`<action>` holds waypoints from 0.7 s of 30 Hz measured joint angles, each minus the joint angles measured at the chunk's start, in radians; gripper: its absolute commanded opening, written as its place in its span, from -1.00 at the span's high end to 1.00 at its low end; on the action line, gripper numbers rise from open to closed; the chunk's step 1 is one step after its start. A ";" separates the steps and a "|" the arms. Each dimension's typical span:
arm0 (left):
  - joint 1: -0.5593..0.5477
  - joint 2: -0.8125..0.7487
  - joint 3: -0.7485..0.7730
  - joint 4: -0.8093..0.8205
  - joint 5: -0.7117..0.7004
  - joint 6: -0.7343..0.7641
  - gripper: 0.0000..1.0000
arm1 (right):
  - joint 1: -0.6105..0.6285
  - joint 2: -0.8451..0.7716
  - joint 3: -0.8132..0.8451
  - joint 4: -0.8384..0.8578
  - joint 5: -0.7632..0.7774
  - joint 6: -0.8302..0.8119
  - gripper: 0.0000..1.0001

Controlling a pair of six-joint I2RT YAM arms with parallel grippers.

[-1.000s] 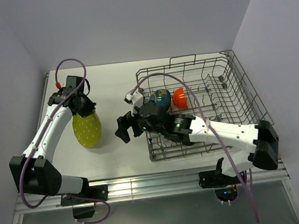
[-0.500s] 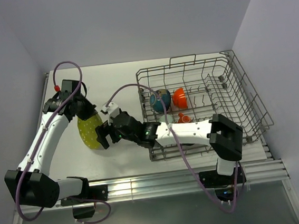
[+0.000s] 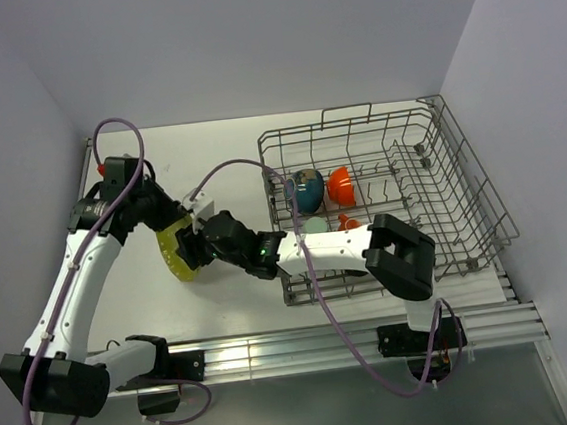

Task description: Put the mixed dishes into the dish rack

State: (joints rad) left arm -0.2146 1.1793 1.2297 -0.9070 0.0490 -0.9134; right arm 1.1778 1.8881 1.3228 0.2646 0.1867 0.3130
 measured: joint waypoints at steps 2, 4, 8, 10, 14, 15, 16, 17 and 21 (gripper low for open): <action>0.000 -0.013 -0.002 0.000 0.013 -0.005 0.99 | -0.006 0.000 -0.003 0.025 -0.002 -0.001 0.49; 0.010 -0.046 -0.016 -0.011 0.022 -0.039 0.99 | -0.027 0.001 -0.025 0.039 0.042 0.021 1.00; 0.005 -0.051 -0.025 0.008 0.035 -0.048 1.00 | -0.028 0.008 -0.025 0.043 0.055 0.027 1.00; 0.006 -0.051 -0.035 0.013 0.037 -0.050 1.00 | -0.027 0.010 -0.028 0.042 0.058 0.031 1.00; 0.005 -0.052 -0.054 0.012 0.050 -0.050 0.96 | -0.023 0.008 -0.076 0.095 0.064 0.041 1.00; 0.003 -0.052 -0.060 0.012 0.053 -0.050 0.79 | -0.021 0.006 -0.089 0.106 0.064 0.043 1.00; 0.003 -0.052 -0.066 0.011 0.058 -0.049 0.70 | -0.019 0.003 -0.101 0.117 0.064 0.045 1.00; 0.002 -0.052 -0.070 0.010 0.063 -0.045 0.54 | -0.019 -0.001 -0.113 0.125 0.064 0.048 1.00; 0.002 -0.056 -0.074 0.020 0.075 -0.029 -0.19 | -0.019 -0.018 -0.153 0.121 0.064 0.049 1.00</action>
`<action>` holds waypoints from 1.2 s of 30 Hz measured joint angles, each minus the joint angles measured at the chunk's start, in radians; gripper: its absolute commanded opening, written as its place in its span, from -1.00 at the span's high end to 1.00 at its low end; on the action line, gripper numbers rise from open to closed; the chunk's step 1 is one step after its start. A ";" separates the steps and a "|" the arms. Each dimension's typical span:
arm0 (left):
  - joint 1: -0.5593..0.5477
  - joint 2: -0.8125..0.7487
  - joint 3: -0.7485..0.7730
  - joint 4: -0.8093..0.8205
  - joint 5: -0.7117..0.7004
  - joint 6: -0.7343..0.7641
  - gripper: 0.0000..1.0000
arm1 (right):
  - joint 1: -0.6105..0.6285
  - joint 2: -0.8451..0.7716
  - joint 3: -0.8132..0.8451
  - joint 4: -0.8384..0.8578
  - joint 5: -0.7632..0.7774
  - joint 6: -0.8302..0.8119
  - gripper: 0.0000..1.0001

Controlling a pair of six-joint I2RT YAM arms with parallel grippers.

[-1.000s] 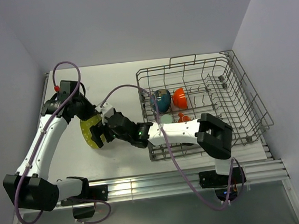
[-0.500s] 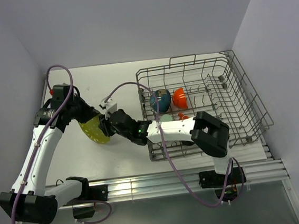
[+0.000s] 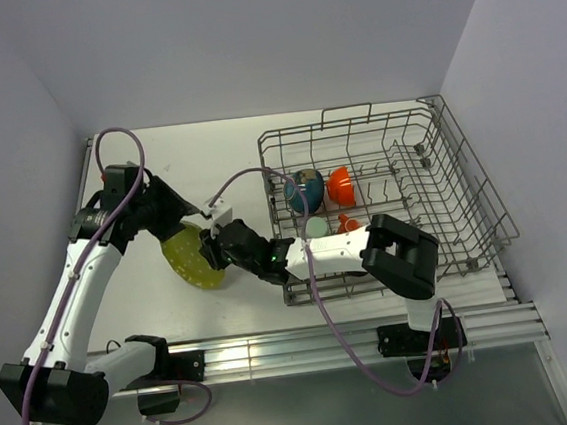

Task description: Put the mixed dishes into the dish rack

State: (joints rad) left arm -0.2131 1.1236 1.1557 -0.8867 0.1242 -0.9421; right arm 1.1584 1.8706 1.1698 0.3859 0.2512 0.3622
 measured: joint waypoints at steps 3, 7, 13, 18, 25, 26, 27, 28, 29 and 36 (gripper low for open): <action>0.000 -0.010 0.000 0.021 -0.001 0.008 -0.54 | 0.000 0.000 -0.025 -0.029 -0.003 0.011 1.00; 0.000 -0.029 0.000 0.026 -0.033 0.016 -0.56 | 0.000 -0.009 -0.033 -0.032 -0.005 0.014 1.00; 0.000 -0.047 0.037 -0.012 -0.117 0.027 -0.57 | 0.000 -0.028 -0.045 -0.045 -0.005 0.007 1.00; 0.000 -0.114 0.076 -0.043 -0.246 0.029 -0.57 | -0.001 -0.085 -0.054 -0.104 -0.003 -0.030 1.00; 0.000 -0.336 0.085 0.001 -0.302 0.043 -0.53 | -0.012 -0.275 -0.058 -0.203 0.002 -0.103 1.00; 0.000 -0.360 0.089 0.009 -0.301 0.044 -0.52 | -0.015 -0.298 -0.055 -0.212 0.005 -0.112 1.00; 0.000 -0.379 0.094 0.013 -0.297 0.044 -0.51 | -0.019 -0.329 -0.047 -0.231 0.014 -0.125 1.00; 0.000 -0.391 0.100 0.017 -0.294 0.045 -0.51 | -0.024 -0.355 -0.037 -0.248 0.026 -0.138 1.00; 0.000 -0.398 0.105 0.021 -0.289 0.047 -0.50 | -0.031 -0.380 -0.026 -0.262 0.038 -0.150 1.00; 0.000 -0.394 0.098 0.043 -0.243 0.067 -0.49 | -0.126 -0.563 0.037 -0.396 0.150 -0.222 1.00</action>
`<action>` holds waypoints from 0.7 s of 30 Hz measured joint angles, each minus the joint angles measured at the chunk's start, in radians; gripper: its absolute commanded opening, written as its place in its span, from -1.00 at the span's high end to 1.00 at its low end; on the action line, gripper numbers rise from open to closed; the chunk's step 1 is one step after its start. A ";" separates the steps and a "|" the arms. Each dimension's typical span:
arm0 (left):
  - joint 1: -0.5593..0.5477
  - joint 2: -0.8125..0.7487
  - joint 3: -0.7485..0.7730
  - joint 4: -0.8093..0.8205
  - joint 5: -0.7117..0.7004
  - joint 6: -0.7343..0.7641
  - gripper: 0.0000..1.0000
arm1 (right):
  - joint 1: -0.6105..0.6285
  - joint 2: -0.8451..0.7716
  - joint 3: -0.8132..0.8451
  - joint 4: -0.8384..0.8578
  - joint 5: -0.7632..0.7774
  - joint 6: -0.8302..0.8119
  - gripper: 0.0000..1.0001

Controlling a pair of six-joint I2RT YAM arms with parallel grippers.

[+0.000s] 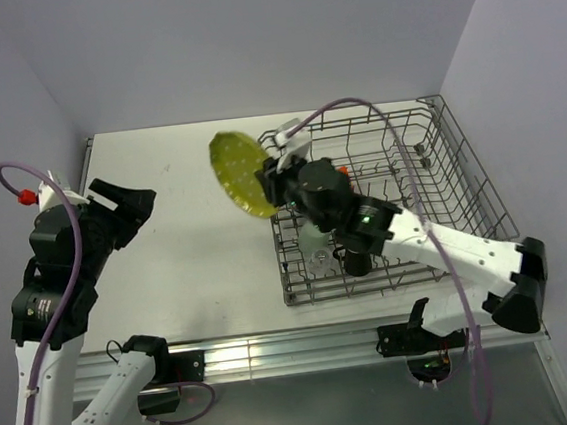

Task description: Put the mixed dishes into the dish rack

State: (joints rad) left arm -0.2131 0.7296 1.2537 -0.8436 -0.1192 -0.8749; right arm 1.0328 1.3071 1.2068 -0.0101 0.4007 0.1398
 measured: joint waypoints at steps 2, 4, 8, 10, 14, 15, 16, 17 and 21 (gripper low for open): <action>0.000 -0.002 -0.021 0.013 0.013 0.002 -0.49 | -0.043 -0.062 0.013 -0.040 0.037 -0.019 1.00; 0.000 -0.002 -0.044 0.020 0.025 0.003 -0.48 | -0.085 -0.124 0.026 -0.084 0.071 -0.034 1.00; 0.000 -0.001 -0.092 0.039 0.047 0.006 -0.48 | -0.190 -0.251 0.056 -0.165 0.135 -0.071 1.00; 0.000 0.000 -0.106 0.044 0.053 0.006 -0.48 | -0.233 -0.303 0.073 -0.200 0.169 -0.089 1.00; 0.000 0.002 -0.118 0.063 0.064 0.010 -0.47 | -0.291 -0.374 0.124 -0.294 0.233 -0.108 1.00; 0.000 0.002 -0.121 0.070 0.068 0.010 -0.47 | -0.295 -0.386 0.135 -0.318 0.246 -0.107 1.00; 0.000 0.003 -0.122 0.073 0.069 0.010 -0.47 | -0.296 -0.399 0.142 -0.347 0.259 -0.104 1.00; 0.000 0.003 -0.125 0.080 0.071 0.010 -0.47 | -0.297 -0.409 0.146 -0.375 0.266 -0.100 1.00; 0.000 0.007 -0.148 0.111 0.084 0.013 -0.46 | -0.297 -0.438 0.154 -0.535 0.294 -0.062 1.00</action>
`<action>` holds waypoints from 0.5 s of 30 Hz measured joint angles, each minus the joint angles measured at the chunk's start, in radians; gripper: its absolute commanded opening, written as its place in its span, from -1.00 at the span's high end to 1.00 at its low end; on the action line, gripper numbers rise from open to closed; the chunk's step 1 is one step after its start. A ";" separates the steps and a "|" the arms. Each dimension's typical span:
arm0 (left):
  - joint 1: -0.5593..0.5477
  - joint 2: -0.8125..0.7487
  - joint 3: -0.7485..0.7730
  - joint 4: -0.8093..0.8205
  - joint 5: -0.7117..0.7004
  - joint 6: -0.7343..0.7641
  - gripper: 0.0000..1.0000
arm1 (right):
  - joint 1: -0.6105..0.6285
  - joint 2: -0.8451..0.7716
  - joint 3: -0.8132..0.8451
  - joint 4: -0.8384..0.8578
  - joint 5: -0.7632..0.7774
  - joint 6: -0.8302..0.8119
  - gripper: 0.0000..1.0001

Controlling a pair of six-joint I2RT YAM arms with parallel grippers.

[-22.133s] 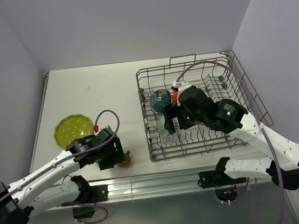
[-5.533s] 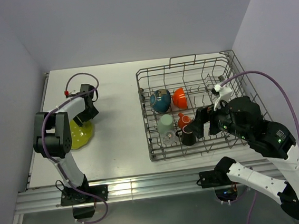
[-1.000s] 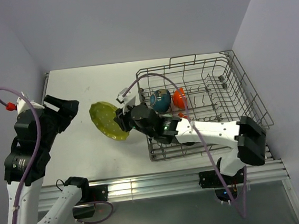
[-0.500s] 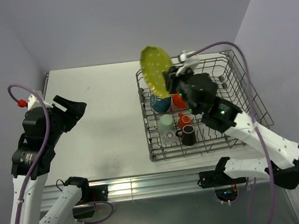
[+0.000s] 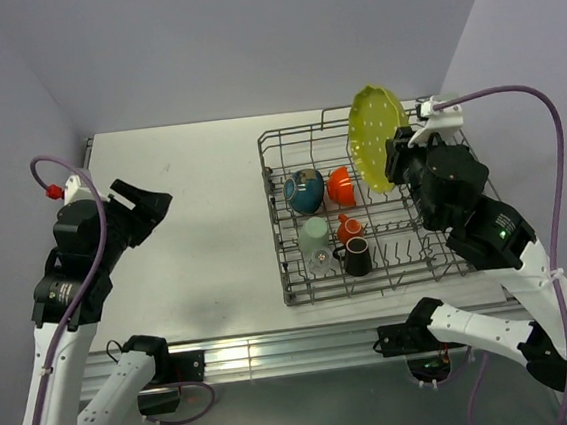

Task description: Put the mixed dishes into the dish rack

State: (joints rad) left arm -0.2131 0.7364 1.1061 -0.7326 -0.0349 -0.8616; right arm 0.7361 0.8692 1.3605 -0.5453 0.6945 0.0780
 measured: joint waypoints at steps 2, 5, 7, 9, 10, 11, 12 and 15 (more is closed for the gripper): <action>0.000 0.006 -0.018 0.016 0.012 0.002 -0.46 | 0.000 -0.006 -0.004 -0.069 0.013 0.014 1.00; 0.000 0.013 -0.044 0.026 0.022 0.003 -0.46 | 0.000 -0.021 -0.025 -0.146 0.038 0.019 1.00; 0.000 0.018 -0.056 0.030 0.029 0.003 -0.46 | -0.002 -0.026 -0.029 -0.185 0.053 0.021 1.00; 0.000 0.021 -0.059 0.032 0.037 0.003 -0.46 | -0.004 -0.026 -0.034 -0.196 0.072 0.021 1.00; 0.000 0.021 -0.059 0.034 0.039 0.003 -0.45 | -0.006 -0.025 -0.039 -0.196 0.079 0.021 1.00; 0.000 0.020 -0.059 0.035 0.040 0.003 -0.46 | -0.008 -0.021 -0.044 -0.196 0.086 0.021 1.00; 0.000 0.019 -0.059 0.036 0.042 0.003 -0.45 | -0.011 -0.012 -0.048 -0.196 0.094 0.018 1.00; 0.000 0.018 -0.059 0.037 0.043 0.006 -0.46 | -0.017 0.024 -0.066 -0.194 0.116 0.010 1.00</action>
State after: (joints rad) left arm -0.2127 0.7540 1.0473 -0.6960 0.0082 -0.8555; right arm 0.7193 0.8932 1.2945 -0.7395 0.8101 0.0879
